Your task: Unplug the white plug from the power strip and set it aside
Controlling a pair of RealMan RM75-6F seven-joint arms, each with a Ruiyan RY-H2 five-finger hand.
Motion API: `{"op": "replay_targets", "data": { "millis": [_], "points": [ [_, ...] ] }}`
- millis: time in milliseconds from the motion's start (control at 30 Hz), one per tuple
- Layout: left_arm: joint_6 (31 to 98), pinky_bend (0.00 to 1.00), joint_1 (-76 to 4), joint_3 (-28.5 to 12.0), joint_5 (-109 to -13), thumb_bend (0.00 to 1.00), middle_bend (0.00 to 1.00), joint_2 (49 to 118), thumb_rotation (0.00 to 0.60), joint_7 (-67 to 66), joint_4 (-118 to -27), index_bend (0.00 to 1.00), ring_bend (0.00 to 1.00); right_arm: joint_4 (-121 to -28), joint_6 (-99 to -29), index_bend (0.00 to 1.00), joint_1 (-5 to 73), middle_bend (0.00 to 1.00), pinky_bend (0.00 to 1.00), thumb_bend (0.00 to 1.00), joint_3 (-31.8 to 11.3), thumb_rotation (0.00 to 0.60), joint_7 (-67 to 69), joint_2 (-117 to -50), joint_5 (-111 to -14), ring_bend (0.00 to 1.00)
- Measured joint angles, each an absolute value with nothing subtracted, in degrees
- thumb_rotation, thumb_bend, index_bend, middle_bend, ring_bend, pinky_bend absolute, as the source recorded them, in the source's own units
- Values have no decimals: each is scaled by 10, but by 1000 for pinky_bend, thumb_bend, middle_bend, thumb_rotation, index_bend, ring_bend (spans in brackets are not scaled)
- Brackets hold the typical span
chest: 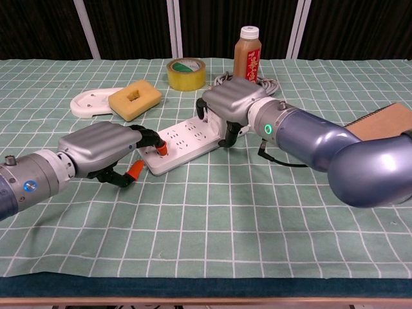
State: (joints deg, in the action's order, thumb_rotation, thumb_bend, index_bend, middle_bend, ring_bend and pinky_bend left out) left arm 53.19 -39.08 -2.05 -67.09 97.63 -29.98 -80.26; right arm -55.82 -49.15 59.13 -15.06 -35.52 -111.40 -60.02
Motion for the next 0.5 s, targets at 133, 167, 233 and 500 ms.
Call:
{"op": "replay_targets", "data": {
  "millis": [133, 167, 233, 500],
  "points": [
    [533, 236, -391, -21, -672, 653, 221, 976, 600, -298, -803, 281, 113, -553, -492, 357, 592, 323, 300, 469, -151, 600, -349, -1118, -605, 305],
    [533, 236, -391, -21, -672, 653, 221, 976, 600, -298, -803, 281, 113, -552, -492, 366, 592, 328, 305, 489, -151, 600, -347, -1118, -606, 311],
    [532, 236, -391, -20, -672, 653, 221, 976, 600, -297, -802, 281, 113, -550, -493, 379, 592, 337, 316, 510, -150, 600, -345, -1119, -609, 321],
    [530, 238, -392, -20, -673, 653, 221, 978, 600, -296, -798, 281, 124, -547, -497, 452, 591, 393, 373, 583, -149, 600, -340, -1117, -618, 371]
  ]
}}
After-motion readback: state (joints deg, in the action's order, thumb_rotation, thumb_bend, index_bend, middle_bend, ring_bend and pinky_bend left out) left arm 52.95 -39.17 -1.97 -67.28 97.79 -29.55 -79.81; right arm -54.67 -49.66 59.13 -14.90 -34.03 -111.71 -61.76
